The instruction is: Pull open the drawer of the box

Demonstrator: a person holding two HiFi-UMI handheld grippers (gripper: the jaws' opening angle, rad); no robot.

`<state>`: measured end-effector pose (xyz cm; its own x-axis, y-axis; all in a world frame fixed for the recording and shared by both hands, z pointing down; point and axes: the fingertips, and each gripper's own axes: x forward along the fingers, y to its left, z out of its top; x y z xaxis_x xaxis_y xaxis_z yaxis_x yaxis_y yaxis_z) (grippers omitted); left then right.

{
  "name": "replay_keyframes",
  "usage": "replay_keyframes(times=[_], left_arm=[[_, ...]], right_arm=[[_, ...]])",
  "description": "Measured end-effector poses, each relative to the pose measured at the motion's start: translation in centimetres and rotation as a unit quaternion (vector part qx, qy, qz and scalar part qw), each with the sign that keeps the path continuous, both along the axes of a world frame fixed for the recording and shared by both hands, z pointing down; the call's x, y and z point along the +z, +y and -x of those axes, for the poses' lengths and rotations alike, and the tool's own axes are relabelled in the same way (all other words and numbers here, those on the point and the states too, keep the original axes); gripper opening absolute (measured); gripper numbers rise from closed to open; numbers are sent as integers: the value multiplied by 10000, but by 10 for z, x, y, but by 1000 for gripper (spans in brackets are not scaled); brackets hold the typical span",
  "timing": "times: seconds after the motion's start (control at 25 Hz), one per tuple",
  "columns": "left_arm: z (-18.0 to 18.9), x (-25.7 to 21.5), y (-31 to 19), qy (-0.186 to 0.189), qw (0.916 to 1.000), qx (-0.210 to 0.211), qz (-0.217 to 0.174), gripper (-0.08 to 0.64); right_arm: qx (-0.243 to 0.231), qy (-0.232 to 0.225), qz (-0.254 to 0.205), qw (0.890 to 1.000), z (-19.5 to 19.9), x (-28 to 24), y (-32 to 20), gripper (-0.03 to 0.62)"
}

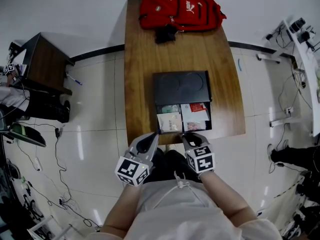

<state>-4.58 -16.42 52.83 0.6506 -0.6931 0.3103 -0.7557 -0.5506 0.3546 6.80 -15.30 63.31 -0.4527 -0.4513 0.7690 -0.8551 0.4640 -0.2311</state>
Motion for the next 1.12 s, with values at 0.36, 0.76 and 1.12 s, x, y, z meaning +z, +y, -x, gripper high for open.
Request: replay_keyframes(times=[0.36, 0.76, 1.12], left_arm=[[-12, -35, -16, -32, 9994, 6, -342, 2], [-29, -91, -2, 124, 9965, 138, -819, 2], [3, -113, 73, 181, 9945, -94, -1024, 2]], right_arm=[[-59, -604, -1320, 9894, -12, -97, -20, 8], [-216, -803, -2413, 9669, -15, -183, -26, 8], [-376, -777, -2874, 9539, 8, -212, 50, 8]])
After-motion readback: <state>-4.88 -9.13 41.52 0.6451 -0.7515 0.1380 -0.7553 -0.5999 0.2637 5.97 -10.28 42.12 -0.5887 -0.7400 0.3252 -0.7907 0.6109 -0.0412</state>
